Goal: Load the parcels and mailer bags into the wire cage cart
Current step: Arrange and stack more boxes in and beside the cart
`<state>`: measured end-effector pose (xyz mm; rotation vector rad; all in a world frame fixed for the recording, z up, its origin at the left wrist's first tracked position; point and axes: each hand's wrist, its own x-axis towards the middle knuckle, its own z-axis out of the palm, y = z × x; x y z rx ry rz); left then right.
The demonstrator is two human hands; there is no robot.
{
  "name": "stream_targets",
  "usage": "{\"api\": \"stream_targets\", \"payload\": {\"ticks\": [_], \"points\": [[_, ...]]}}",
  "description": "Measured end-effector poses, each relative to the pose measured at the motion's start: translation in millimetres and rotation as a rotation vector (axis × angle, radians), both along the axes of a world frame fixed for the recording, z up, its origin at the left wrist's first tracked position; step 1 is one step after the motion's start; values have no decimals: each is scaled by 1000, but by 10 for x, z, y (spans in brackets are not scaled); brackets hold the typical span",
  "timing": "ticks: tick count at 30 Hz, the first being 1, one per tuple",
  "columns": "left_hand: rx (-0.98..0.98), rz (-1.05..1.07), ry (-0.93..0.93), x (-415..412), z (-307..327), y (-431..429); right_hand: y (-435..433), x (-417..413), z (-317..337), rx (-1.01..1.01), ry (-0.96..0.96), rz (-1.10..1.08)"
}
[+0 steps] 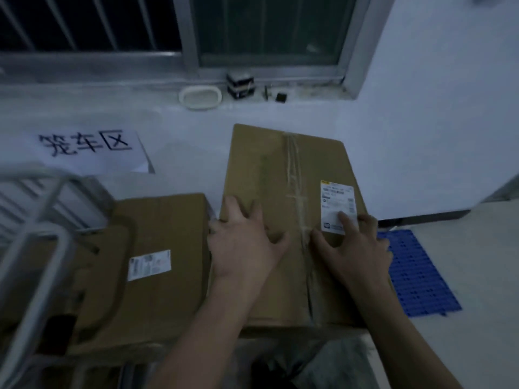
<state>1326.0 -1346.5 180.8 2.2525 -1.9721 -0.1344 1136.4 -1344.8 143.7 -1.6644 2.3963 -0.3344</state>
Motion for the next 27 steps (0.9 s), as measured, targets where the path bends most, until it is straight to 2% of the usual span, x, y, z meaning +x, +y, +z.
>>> {"api": "stream_targets", "payload": {"ticks": [5,11,16,21,27], "points": [[-38,34,-23,180,1260,354,260,158,1283,-85,13,61],[-56,127,-8,419,1930,751,530,382,2097,-140,-9,124],[-102,188,-11,578,2111,1057,763,508,2287,-170,-48,179],[-52,197,35,598,2150,1226,885,579,2268,-155,-77,193],[-23,195,49,618,2061,1325,966,649,2282,-168,3,209]]}}
